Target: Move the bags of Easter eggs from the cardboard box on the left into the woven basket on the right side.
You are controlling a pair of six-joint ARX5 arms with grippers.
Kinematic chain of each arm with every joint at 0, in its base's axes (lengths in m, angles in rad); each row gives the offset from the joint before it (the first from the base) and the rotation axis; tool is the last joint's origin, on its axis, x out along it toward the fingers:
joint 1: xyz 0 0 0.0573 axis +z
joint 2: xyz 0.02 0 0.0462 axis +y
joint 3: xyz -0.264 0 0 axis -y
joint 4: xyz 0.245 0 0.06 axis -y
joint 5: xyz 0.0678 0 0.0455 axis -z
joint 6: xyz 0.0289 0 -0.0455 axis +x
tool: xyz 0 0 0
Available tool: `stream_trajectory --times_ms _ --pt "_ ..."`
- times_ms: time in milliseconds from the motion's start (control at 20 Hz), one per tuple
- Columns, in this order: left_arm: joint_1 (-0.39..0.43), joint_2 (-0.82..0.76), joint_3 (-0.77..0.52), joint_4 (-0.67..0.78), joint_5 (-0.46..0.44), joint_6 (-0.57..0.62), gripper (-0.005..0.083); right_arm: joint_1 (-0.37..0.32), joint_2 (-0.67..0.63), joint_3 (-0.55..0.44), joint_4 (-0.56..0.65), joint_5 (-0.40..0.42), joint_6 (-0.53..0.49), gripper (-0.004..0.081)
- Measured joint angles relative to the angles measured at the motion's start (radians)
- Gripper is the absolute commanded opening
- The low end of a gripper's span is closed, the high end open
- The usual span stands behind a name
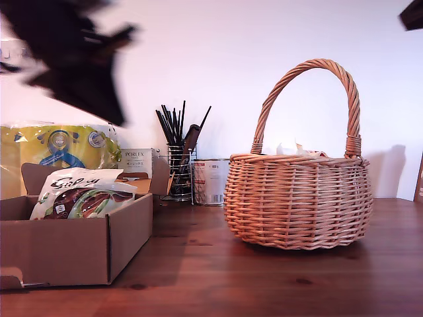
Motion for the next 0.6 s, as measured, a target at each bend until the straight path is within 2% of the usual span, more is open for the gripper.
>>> stream_trajectory --times_ms 200,300,450,600 --pt "0.082 -0.069 -0.023 -0.054 0.002 0.153 -0.0020 0.047 0.034 0.000 0.008 -0.011 0.020 -0.0012" --pt "0.099 -0.069 -0.023 -0.060 0.002 0.171 -0.0021 0.052 0.037 0.000 0.021 -0.016 0.078 -0.0012" --pt "0.103 -0.069 -0.023 -0.068 0.002 0.174 -0.0020 0.052 0.039 0.000 0.025 -0.014 0.102 -0.0013" --pt "0.102 -0.069 -0.023 -0.068 0.002 0.185 -0.0020 0.078 0.040 0.000 0.057 0.060 0.085 -0.0012"
